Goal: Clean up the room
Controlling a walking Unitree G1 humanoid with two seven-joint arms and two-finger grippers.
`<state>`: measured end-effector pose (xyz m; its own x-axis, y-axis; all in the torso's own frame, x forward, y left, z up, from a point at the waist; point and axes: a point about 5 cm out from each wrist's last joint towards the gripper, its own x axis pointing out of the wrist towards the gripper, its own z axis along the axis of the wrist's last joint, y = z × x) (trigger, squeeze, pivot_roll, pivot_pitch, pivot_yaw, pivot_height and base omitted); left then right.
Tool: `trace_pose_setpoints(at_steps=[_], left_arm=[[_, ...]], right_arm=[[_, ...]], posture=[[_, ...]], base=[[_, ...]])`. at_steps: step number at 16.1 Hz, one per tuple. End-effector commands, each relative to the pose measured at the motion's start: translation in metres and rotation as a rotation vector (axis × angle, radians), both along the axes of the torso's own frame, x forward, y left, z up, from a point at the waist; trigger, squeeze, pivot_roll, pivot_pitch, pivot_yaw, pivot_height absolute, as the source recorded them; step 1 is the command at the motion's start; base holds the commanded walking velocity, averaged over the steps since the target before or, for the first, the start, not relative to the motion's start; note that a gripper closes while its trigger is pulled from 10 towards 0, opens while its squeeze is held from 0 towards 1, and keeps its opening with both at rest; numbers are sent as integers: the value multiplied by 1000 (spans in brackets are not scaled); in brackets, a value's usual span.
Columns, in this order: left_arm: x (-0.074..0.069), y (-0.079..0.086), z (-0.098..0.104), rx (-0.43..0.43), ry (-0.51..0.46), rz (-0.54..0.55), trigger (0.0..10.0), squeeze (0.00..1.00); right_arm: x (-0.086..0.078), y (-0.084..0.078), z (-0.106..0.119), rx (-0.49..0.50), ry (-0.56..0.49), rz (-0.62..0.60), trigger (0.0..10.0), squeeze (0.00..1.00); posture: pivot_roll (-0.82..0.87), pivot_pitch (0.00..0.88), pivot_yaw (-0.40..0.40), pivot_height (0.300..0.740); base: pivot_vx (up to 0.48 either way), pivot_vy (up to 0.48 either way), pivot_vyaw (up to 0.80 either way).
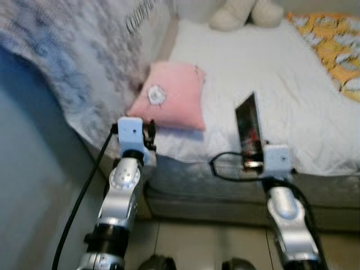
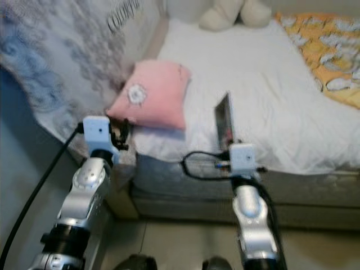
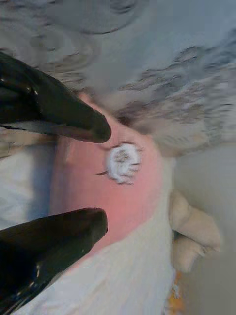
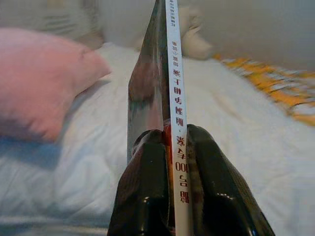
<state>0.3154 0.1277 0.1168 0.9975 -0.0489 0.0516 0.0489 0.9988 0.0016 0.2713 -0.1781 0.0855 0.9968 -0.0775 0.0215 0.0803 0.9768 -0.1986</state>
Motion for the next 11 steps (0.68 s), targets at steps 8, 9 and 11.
trace_pose_setpoints(at_steps=[8,9,11], left_arm=[[4,-13,22,55,-116,-82,10000,0],[4,-16,22,56,-116,-92,10000,0],[2,-25,21,25,-110,-126,10000,0]], right_arm=[[10,-23,29,-42,-135,-135,10000,0],[11,-23,28,-43,-132,-132,10000,0],[11,-18,25,-29,-117,-107,10000,0]], posture=[[-190,0,93,703],[-190,0,93,703],[-186,0,93,703]], base=[[480,0,0],[480,0,0],[0,0,0]])
